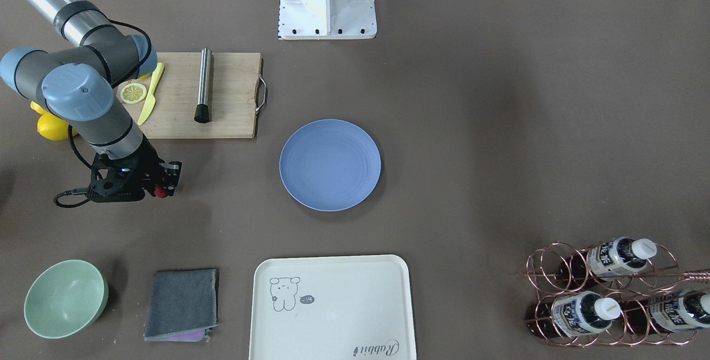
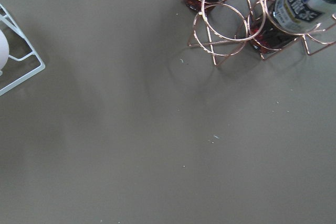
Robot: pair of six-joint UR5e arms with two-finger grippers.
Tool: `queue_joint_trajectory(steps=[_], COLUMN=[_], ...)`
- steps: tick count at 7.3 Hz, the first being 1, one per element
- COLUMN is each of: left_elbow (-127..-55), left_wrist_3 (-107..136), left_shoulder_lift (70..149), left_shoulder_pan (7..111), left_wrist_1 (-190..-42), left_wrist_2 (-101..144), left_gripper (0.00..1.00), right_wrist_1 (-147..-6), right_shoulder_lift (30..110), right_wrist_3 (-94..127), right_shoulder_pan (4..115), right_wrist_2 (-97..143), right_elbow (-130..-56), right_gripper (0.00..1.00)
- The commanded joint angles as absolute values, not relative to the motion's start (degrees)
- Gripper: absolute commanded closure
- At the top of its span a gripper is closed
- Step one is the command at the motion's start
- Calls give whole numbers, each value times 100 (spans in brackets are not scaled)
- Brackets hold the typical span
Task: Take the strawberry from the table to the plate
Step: 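Carry the grasped strawberry with the right gripper over the blue plate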
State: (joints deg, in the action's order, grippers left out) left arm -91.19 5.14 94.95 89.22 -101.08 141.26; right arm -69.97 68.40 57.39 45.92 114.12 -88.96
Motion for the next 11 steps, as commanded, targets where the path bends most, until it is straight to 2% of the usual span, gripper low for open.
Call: queue_joint_trajectory(steps=[1, 6, 11], left_elbow=[-8791, -8719, -8727], left_wrist_3=[-23, -62, -62], left_shoulder_lift=[9536, 9475, 9334], left_shoulder_pan=[9131, 9290, 9378], left_wrist_1=[-10099, -10107, -10142], left_wrist_2=[14133, 14115, 14150], left_gripper=[2, 2, 2], right_wrist_1=[-7695, -8332, -8262], right_shoulder_lift=[6104, 4520, 4202], right_wrist_3=[6159, 7785, 7998], right_shoulder_pan=[4457, 3552, 3059], right_wrist_2=[11408, 10873, 10328], right_elbow=[-8912, -8554, -8035], right_gripper=[100, 100, 100])
